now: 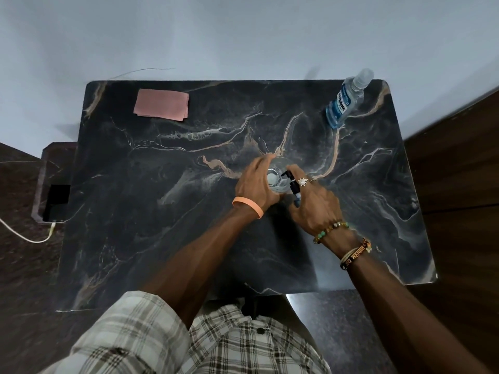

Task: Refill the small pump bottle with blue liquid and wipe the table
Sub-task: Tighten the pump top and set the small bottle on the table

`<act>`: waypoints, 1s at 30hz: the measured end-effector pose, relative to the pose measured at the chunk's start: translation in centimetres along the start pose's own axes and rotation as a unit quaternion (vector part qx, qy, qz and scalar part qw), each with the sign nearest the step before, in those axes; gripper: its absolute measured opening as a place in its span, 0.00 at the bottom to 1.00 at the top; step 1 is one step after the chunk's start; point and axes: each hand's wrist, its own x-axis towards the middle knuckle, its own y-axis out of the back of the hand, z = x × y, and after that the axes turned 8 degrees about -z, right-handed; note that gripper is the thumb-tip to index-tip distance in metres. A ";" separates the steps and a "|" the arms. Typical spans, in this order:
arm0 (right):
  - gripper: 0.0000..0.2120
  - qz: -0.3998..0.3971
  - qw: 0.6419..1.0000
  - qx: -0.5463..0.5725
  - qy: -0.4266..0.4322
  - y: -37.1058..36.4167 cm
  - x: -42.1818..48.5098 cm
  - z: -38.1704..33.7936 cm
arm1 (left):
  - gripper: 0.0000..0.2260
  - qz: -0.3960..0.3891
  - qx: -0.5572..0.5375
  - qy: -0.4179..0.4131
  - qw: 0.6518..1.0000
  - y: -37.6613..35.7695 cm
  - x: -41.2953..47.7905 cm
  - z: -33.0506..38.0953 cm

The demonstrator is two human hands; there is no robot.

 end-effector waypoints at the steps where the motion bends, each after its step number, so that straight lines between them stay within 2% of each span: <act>1: 0.38 0.007 1.000 0.007 -0.005 0.0 0.0 -0.1 | 0.41 0.000 0.000 0.002 1.000 0.0 0.0 -0.1; 4: 0.38 0.020 1.000 0.009 -0.003 0.2 0.0 -0.3 | 0.43 -0.002 -0.006 0.007 1.000 0.1 0.0 -0.2; 6: 0.35 0.002 1.000 -0.004 0.002 0.3 0.1 -0.3 | 0.41 -0.005 -0.011 0.008 1.000 0.3 0.1 -0.2; 10: 0.38 0.002 1.000 0.017 -0.003 0.2 0.2 -0.3 | 0.38 -0.008 -0.020 0.006 1.000 0.4 0.4 -0.3; 14: 0.36 -0.005 1.000 0.008 0.011 -0.3 0.2 0.0 | 0.37 -0.001 -0.026 0.009 1.000 0.4 0.6 -0.6; 18: 0.46 0.024 0.993 0.113 0.017 -0.1 0.1 0.0 | 0.42 -0.021 -0.030 0.026 0.999 0.3 1.1 -0.9; 26: 0.46 0.051 0.949 0.291 0.107 0.2 -1.4 -0.9 | 0.50 -0.068 -0.034 0.028 0.997 0.8 1.4 -1.6; 30: 0.47 0.054 0.938 0.332 0.081 -0.3 -1.6 -1.0 | 0.53 -0.077 -0.028 0.040 0.996 0.8 0.6 -2.0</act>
